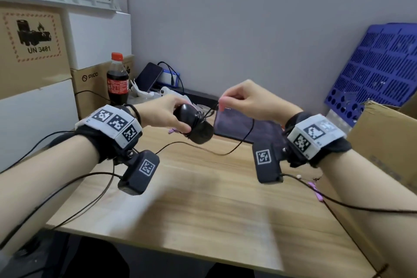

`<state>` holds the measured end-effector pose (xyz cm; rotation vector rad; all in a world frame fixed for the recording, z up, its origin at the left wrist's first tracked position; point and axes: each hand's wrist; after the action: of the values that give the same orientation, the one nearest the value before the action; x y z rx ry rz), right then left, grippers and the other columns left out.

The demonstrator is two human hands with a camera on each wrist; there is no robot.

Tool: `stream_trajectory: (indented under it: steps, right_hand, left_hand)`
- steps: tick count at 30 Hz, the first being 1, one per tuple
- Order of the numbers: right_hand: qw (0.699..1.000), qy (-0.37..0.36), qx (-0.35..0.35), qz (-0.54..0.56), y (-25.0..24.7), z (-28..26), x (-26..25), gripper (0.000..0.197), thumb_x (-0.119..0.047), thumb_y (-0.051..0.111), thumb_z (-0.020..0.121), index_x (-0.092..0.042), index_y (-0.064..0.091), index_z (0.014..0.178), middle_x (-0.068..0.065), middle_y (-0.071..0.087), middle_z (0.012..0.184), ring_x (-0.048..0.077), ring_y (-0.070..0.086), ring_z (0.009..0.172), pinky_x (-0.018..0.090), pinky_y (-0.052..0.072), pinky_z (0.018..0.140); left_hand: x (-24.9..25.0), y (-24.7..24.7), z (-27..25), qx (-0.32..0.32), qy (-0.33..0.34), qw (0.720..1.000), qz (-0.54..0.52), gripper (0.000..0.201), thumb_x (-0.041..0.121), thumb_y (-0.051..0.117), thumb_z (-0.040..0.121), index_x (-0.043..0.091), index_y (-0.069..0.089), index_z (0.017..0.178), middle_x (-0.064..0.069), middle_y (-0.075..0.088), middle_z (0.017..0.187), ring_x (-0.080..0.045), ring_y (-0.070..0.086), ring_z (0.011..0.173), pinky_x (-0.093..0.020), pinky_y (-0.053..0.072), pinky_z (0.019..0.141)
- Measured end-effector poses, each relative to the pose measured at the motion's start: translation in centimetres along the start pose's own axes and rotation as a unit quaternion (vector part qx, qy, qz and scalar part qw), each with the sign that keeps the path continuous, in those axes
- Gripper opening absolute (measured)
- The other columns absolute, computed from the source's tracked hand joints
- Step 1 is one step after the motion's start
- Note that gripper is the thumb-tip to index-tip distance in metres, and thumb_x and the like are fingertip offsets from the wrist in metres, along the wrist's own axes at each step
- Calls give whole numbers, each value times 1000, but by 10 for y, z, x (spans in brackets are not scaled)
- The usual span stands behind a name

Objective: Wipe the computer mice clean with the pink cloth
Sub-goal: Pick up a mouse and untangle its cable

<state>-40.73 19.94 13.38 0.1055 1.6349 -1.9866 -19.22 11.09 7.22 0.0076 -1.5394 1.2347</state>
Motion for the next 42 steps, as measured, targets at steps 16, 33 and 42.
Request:
stream_trajectory:
  steps: [16, 33, 42]
  right_hand:
    - [991, 61, -120, 17, 70, -3, 3, 36, -30, 36, 104, -19, 65, 87, -8, 44, 63, 3, 42, 49, 23, 40, 54]
    - [981, 64, 63, 174, 24, 20, 8, 41, -22, 36, 105, -4, 54, 72, -2, 35, 55, 10, 30, 46, 20, 28, 43]
    - [996, 62, -36, 50, 33, 23, -6, 27, -20, 47, 100, -7, 69, 92, -15, 45, 46, 1, 38, 42, 13, 32, 45]
  left_hand:
    - [-7, -6, 10, 222, -19, 966, -132, 50, 4, 82, 73, 11, 64, 120, -5, 70, 105, -14, 66, 94, -15, 50, 78]
    - [23, -31, -2, -33, 140, 904, -402, 42, -5, 53, 90, 0, 52, 132, -15, 64, 122, -25, 63, 113, -30, 53, 93]
    - [11, -22, 31, 257, 28, 956, -142, 54, 4, 82, 73, 14, 57, 120, -4, 67, 109, -19, 66, 102, -22, 52, 85]
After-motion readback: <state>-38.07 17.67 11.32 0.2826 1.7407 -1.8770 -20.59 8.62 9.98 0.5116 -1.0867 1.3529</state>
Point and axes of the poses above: each hand's wrist, its own z-axis towards the middle knuckle, its own y-axis out of the palm, x = y × z
